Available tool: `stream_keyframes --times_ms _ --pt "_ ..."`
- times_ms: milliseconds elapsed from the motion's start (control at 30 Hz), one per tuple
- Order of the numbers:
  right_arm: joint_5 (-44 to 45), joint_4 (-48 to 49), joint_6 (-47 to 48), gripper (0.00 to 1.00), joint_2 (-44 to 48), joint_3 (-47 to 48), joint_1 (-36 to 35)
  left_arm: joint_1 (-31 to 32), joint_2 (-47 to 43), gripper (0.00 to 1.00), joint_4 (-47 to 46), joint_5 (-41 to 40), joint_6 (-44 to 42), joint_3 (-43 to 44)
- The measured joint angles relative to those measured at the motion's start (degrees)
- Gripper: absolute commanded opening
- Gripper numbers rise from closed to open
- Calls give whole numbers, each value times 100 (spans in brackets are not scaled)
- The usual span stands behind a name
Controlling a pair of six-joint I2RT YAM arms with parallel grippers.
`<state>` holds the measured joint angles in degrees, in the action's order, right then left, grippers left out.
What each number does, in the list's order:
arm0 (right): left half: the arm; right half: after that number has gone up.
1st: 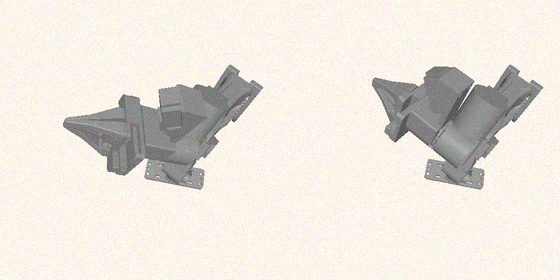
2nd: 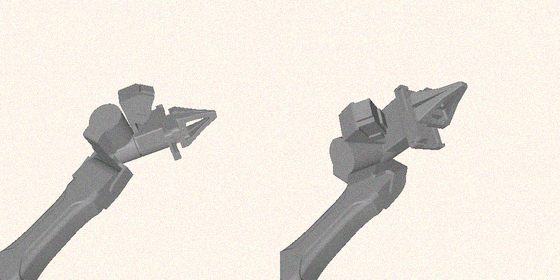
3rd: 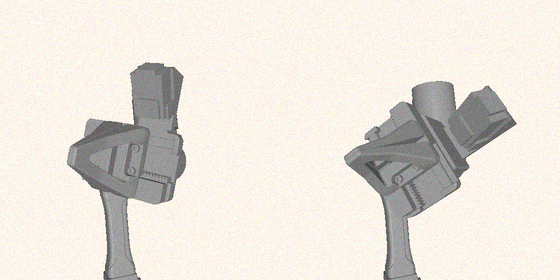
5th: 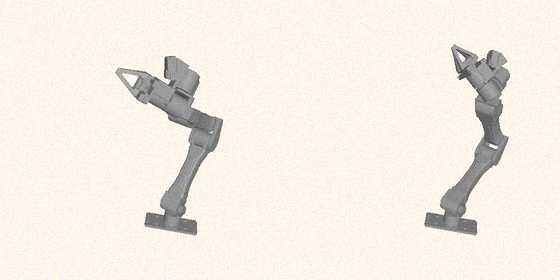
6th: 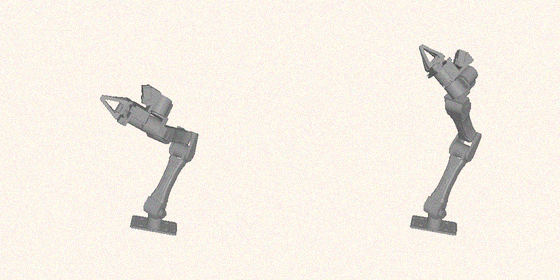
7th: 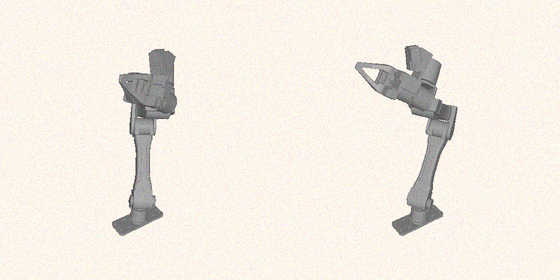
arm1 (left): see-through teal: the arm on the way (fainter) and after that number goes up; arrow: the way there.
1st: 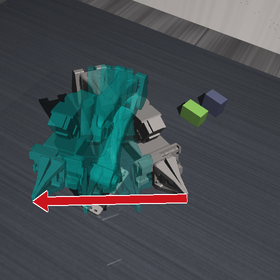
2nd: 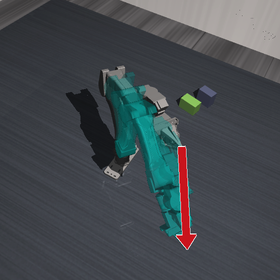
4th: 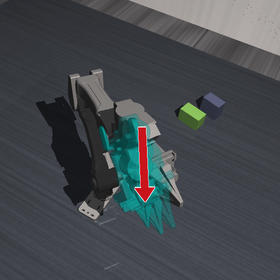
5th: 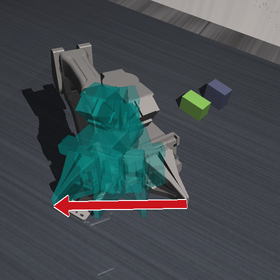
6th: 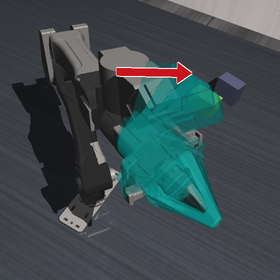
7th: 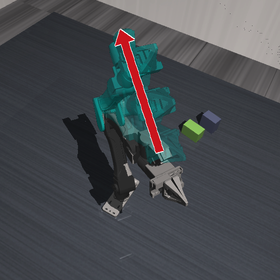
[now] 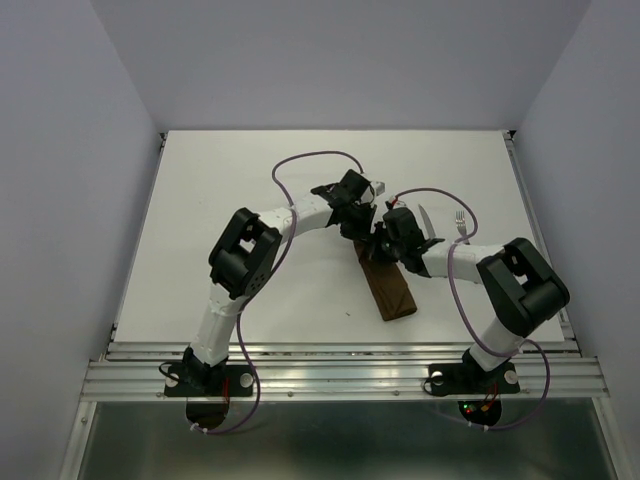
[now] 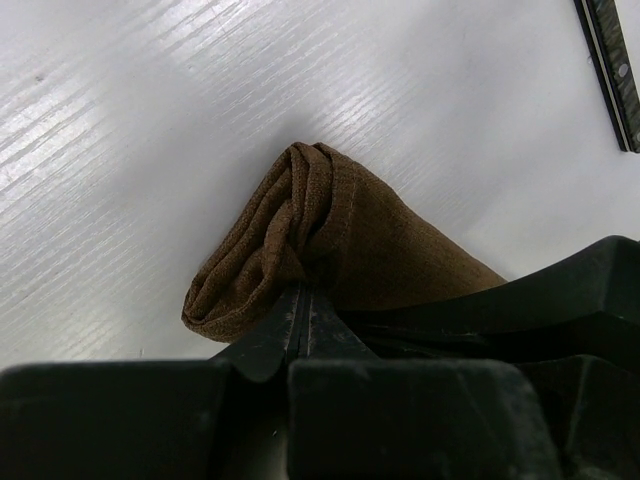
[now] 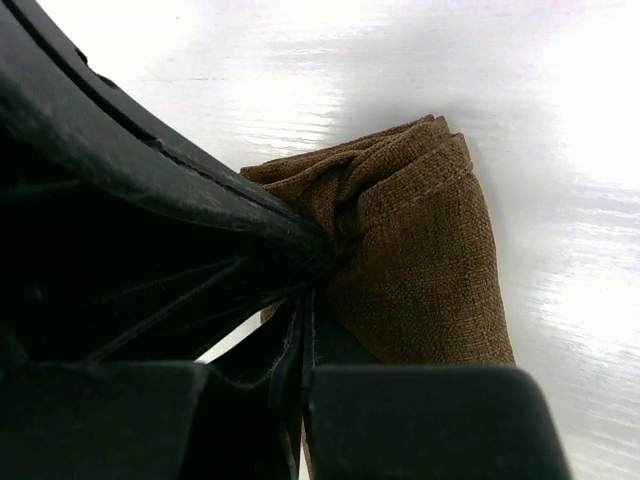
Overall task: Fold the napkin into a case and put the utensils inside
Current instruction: Smooth out the smaller rectangle-folded napkin at the center of the board.
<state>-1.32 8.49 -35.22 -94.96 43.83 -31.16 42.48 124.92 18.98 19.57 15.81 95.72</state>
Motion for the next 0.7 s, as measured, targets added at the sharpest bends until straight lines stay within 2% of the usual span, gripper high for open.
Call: stream_keyframes --times_ms 200,300,500,600,700 --pt "-20 227 4 1 0 -83 0 -50 -7 0 4 118 0 -15" --pt "-17 214 -20 6 0 -70 0 -55 -26 0 -42 127 26 -57" --pt "-17 -22 -15 9 26 39 0 -59 -94 0 -79 105 129 -131" --pt "-9 -190 -2 17 129 74 -2 -55 -103 0 -76 114 181 -131" --pt "2 -345 55 29 260 111 0 -55 -103 0 -74 120 227 -131"
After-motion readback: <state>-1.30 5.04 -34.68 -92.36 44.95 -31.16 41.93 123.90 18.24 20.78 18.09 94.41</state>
